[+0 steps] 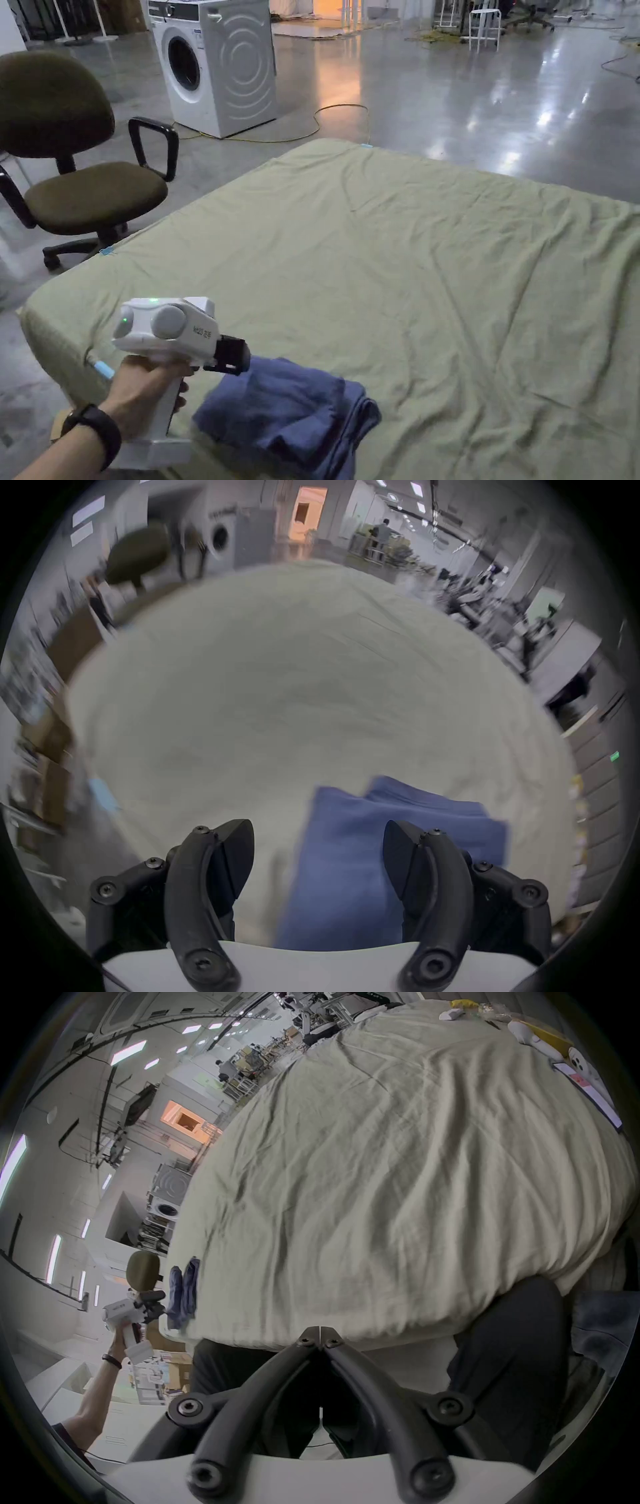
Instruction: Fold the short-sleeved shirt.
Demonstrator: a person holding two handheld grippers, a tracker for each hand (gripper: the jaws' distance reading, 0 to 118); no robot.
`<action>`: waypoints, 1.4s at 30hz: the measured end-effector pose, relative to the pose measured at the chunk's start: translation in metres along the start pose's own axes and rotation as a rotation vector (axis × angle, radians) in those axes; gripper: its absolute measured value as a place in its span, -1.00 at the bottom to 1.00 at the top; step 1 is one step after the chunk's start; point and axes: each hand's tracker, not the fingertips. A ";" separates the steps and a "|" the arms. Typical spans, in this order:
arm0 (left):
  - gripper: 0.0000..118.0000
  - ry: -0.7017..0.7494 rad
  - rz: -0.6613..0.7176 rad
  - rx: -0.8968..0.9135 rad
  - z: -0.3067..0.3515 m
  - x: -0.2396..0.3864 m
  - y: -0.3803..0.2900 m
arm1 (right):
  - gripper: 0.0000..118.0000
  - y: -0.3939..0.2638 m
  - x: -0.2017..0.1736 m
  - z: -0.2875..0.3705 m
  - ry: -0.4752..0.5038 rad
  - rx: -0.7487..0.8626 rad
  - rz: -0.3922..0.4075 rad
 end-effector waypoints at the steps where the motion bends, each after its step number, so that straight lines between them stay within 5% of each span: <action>1: 0.34 -0.027 -0.017 0.042 0.017 -0.002 0.000 | -1.00 0.002 -0.002 0.002 0.000 0.010 0.012; 8: 0.34 -0.233 -0.325 0.387 0.210 0.059 -0.057 | -1.00 0.016 -0.024 0.039 -0.036 0.216 0.134; 11: 0.34 -0.407 -0.287 0.527 0.275 0.089 -0.094 | -1.00 0.016 -0.040 0.068 -0.100 0.343 0.272; 14: 0.32 -0.505 -0.218 0.678 0.312 0.123 -0.121 | -1.00 0.016 -0.050 0.092 -0.047 0.482 0.343; 18: -0.06 -0.417 -0.230 0.767 0.331 0.174 -0.137 | -1.00 0.015 -0.072 0.123 -0.053 0.679 0.431; 21: -0.13 -0.440 -0.161 0.803 0.341 0.204 -0.144 | -1.00 0.012 -0.089 0.141 -0.087 0.825 0.503; 24: -0.50 -0.292 -0.323 0.917 0.337 0.231 -0.157 | -1.00 0.012 -0.104 0.153 -0.122 0.919 0.527; 28: -0.89 -0.345 -0.391 0.811 0.331 0.242 -0.162 | -1.00 0.012 -0.115 0.163 -0.143 0.952 0.603; 32: -0.97 -0.407 -0.193 0.852 0.337 0.226 -0.170 | -1.00 0.005 -0.122 0.168 -0.211 0.948 0.615; 42: -1.00 -0.407 -0.267 0.940 0.360 0.225 -0.172 | -1.00 0.004 -0.117 0.171 -0.148 0.965 0.629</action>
